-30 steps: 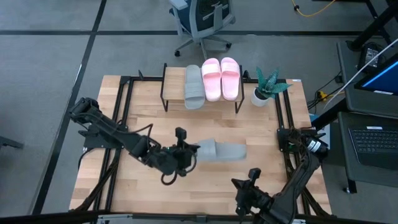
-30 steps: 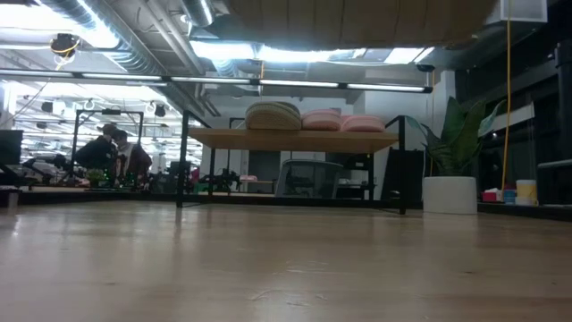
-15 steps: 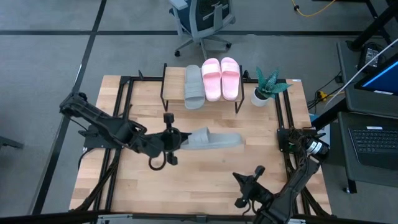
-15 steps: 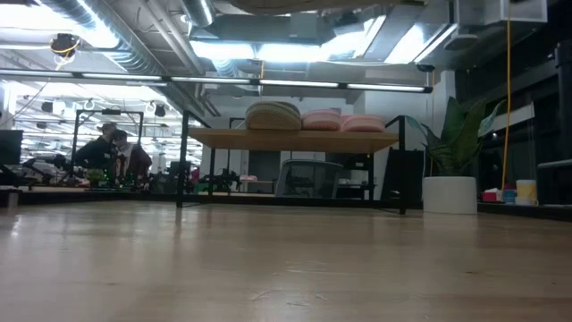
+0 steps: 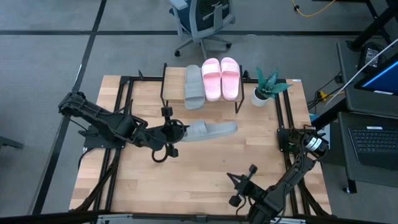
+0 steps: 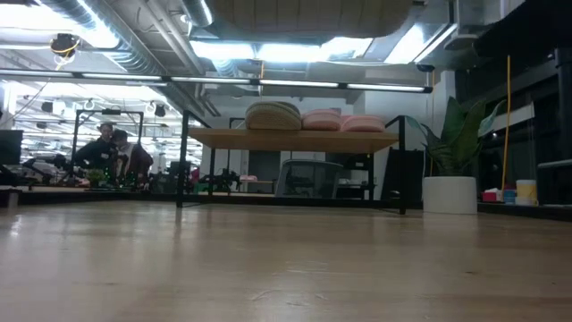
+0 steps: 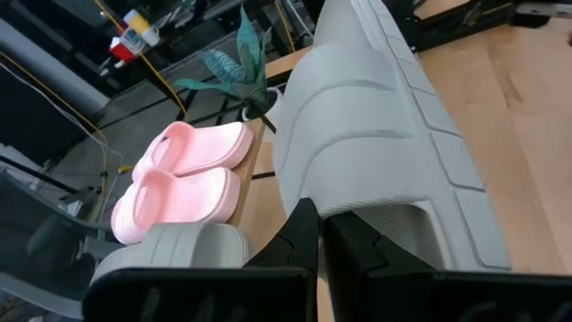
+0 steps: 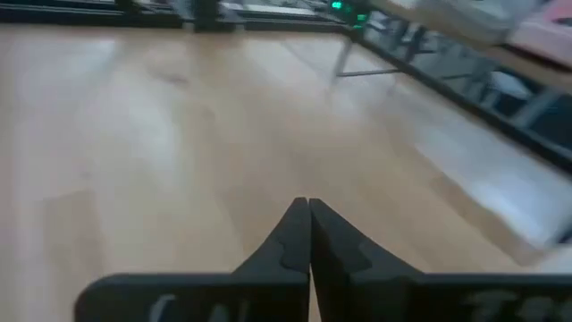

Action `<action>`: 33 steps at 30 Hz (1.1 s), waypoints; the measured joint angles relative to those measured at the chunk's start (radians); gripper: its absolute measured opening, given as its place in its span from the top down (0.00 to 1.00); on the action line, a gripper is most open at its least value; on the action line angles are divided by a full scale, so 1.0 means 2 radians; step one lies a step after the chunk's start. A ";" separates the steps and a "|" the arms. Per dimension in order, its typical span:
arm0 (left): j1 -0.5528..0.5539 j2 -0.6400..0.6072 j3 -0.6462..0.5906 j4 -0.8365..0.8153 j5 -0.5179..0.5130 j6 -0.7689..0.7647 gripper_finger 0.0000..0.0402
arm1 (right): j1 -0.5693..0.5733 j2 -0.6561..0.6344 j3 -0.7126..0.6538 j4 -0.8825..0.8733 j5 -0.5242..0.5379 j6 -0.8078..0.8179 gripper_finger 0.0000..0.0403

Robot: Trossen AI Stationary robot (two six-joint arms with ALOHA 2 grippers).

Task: Pick and place slides into the shelf
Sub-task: Put the gray slipper on the shelf

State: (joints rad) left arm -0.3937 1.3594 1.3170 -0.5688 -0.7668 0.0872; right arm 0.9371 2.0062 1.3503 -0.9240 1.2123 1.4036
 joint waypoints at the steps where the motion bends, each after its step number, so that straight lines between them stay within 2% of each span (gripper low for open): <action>1: 0.000 0.000 0.000 0.000 0.000 0.000 1.00 | -0.003 -0.004 -0.008 0.036 -0.001 -0.030 1.00; 5: 0.000 0.000 0.000 -0.002 0.002 0.000 1.00 | -0.027 -0.017 -0.048 0.194 -0.056 -0.176 1.00; 9: 0.000 0.000 0.000 -0.008 0.002 0.000 1.00 | -0.057 -0.039 -0.110 0.426 -0.126 -0.369 1.00; 12: 0.000 0.000 0.000 -0.010 0.002 0.000 1.00 | -0.076 -0.067 -0.182 0.588 -0.174 -0.471 1.00; 16: 0.000 0.000 0.000 -0.020 0.001 0.001 1.00 | -0.094 -0.121 -0.291 0.759 -0.178 -0.556 1.00; 21: 0.007 -0.006 0.000 -0.026 -0.001 0.005 1.00 | -0.112 -0.197 -0.400 0.879 -0.212 -0.635 1.00; 24: 0.020 -0.020 0.000 -0.026 -0.002 0.013 1.00 | -0.122 -0.234 -0.442 0.912 -0.239 -0.685 0.99; 27: 0.037 -0.034 0.000 -0.026 -0.007 0.015 1.00 | -0.131 -0.262 -0.469 0.924 -0.241 -0.705 0.99; 29: 0.045 -0.043 0.000 -0.027 -0.027 0.026 1.00 | -0.139 -0.275 -0.486 0.919 -0.241 -0.705 0.99; 33: 0.057 -0.052 0.000 -0.026 -0.105 0.055 1.00 | -0.156 -0.283 -0.506 0.922 -0.241 -0.705 0.99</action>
State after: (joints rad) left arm -0.2806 1.2551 1.3172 -0.6205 -0.9765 0.1974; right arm 0.6252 1.4404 0.3379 0.9193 0.7311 -0.0061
